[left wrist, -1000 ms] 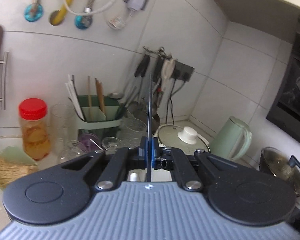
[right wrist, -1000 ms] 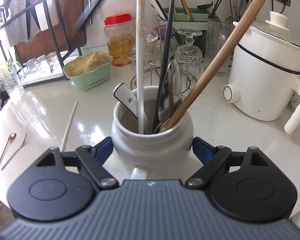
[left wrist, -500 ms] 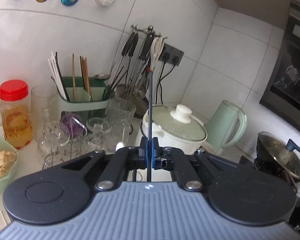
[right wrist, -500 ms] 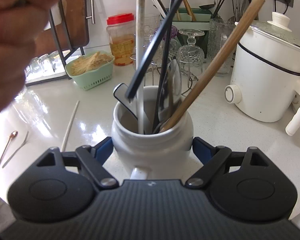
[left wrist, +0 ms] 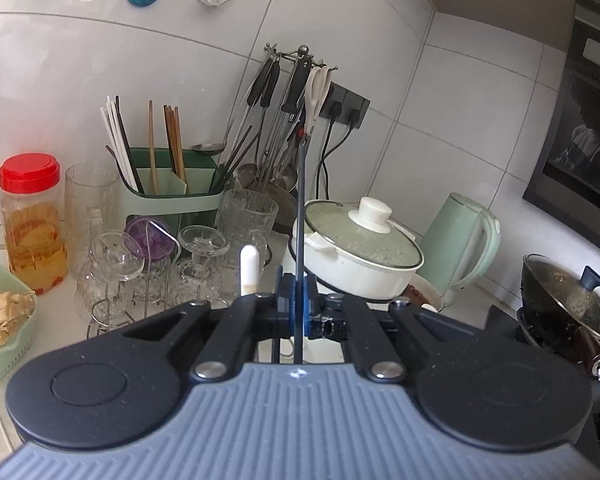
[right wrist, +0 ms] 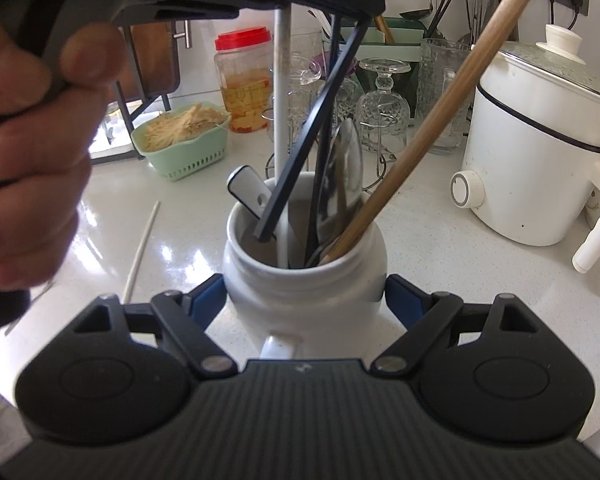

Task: Organize utensils
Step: 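Carry the black chopstick into the mug and open the left gripper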

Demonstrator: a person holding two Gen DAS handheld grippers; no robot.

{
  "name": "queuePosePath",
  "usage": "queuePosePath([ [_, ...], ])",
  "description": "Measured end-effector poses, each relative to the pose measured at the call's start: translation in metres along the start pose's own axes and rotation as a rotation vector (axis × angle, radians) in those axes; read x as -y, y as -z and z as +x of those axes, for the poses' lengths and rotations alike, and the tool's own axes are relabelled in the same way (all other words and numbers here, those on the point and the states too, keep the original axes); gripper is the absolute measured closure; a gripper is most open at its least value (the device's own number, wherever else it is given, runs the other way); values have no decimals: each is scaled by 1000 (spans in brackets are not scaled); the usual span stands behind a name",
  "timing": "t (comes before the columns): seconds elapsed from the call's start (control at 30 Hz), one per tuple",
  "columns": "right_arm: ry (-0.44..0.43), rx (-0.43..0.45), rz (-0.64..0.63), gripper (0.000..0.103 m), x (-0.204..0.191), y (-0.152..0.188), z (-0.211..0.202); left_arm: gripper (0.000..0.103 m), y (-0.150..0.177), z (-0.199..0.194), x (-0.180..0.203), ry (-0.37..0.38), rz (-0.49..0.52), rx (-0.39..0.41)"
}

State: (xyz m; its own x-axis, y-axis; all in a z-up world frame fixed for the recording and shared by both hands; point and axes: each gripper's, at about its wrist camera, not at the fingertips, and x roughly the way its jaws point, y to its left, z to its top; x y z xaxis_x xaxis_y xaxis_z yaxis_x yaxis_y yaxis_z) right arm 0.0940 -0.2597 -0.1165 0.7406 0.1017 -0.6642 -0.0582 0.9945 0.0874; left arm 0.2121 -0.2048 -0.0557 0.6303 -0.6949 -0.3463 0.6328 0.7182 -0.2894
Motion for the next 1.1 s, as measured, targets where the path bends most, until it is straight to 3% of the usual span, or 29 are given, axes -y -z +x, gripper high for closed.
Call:
queuePosePath([
  [0.43, -1, 4, 5, 15, 0, 1, 0, 99, 17, -14, 0, -16, 11, -27],
  [0.7, -3, 10, -2, 14, -1, 3, -2, 99, 22, -29, -6, -44, -39, -134],
  [0.9, -4, 11, -5, 14, -1, 3, -2, 99, 33, -31, -2, -65, -22, -215],
  [1.1, -7, 6, -3, 14, 0, 2, -2, 99, 41, -36, 1, -99, -47, -250],
])
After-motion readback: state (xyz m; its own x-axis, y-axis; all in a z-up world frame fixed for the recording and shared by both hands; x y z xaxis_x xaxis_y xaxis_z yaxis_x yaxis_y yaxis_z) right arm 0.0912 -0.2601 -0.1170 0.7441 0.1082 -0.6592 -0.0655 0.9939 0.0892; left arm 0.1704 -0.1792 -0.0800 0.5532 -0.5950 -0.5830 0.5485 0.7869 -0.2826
